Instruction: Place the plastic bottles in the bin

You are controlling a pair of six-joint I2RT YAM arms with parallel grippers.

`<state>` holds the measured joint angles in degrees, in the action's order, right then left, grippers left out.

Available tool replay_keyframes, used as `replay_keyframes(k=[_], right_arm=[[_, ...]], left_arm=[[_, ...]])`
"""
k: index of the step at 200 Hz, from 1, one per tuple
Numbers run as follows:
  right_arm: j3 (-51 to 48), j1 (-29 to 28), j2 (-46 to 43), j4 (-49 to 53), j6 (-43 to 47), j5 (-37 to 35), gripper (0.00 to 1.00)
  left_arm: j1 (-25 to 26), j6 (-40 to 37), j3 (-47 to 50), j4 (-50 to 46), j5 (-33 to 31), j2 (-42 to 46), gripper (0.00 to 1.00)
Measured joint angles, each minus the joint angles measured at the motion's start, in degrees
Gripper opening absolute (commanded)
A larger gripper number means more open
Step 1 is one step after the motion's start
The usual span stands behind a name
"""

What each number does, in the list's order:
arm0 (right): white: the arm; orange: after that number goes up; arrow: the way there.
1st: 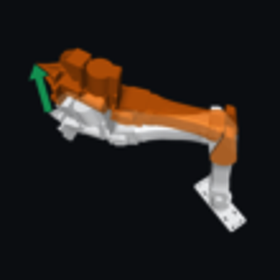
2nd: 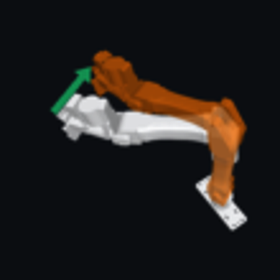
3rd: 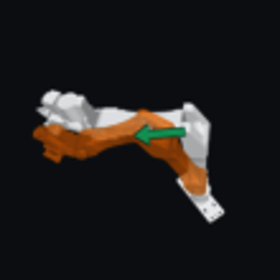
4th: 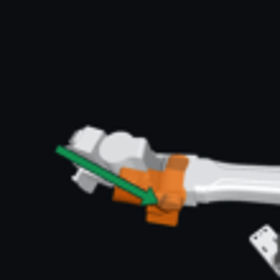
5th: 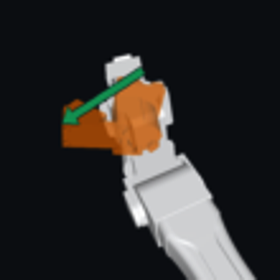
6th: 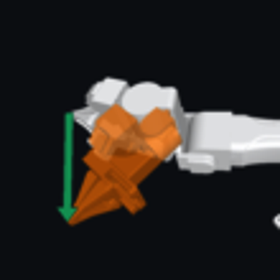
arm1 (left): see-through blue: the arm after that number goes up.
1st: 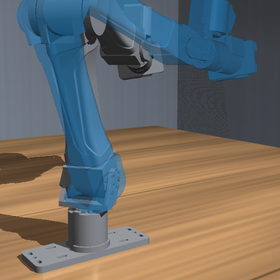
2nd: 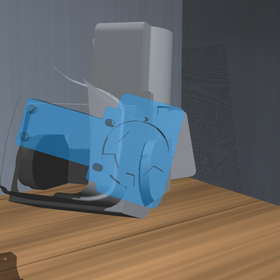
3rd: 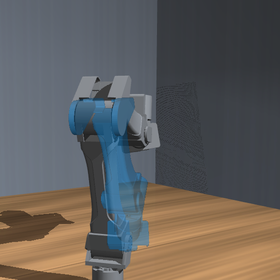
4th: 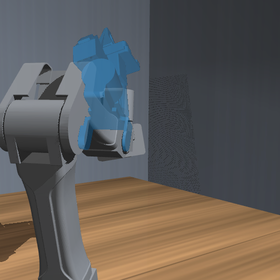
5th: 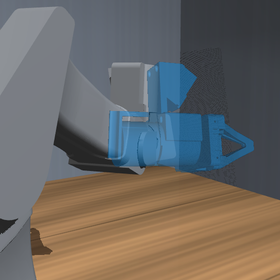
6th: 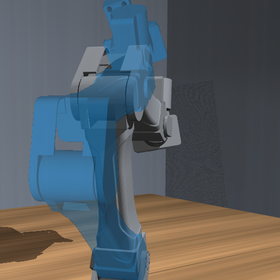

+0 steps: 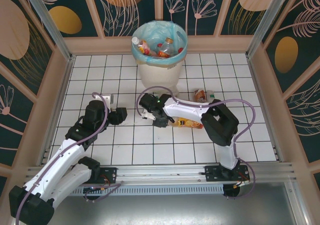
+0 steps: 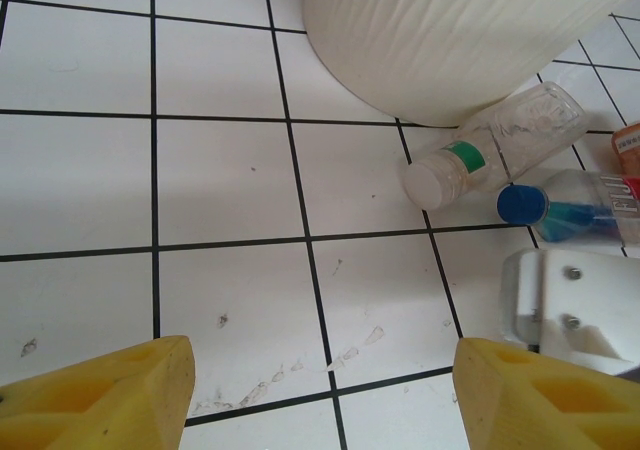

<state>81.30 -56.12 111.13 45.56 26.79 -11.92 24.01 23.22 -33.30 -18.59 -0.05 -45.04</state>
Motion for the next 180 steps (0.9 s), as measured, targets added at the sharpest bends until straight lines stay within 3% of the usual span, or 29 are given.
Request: replay_keyframes(k=[92, 180], right_arm=[[-0.74, 0.00, -12.31, -1.07, -5.88, 4.83, 0.21], [-4.17, 0.52, -31.04, -5.92, -15.58, 9.27, 0.15]], left_arm=[[0.00, 0.00, -1.07, -0.09, -0.44, 0.20, 0.70], [0.00, -1.73, -18.73, 0.13, 0.52, -8.00, 0.69]])
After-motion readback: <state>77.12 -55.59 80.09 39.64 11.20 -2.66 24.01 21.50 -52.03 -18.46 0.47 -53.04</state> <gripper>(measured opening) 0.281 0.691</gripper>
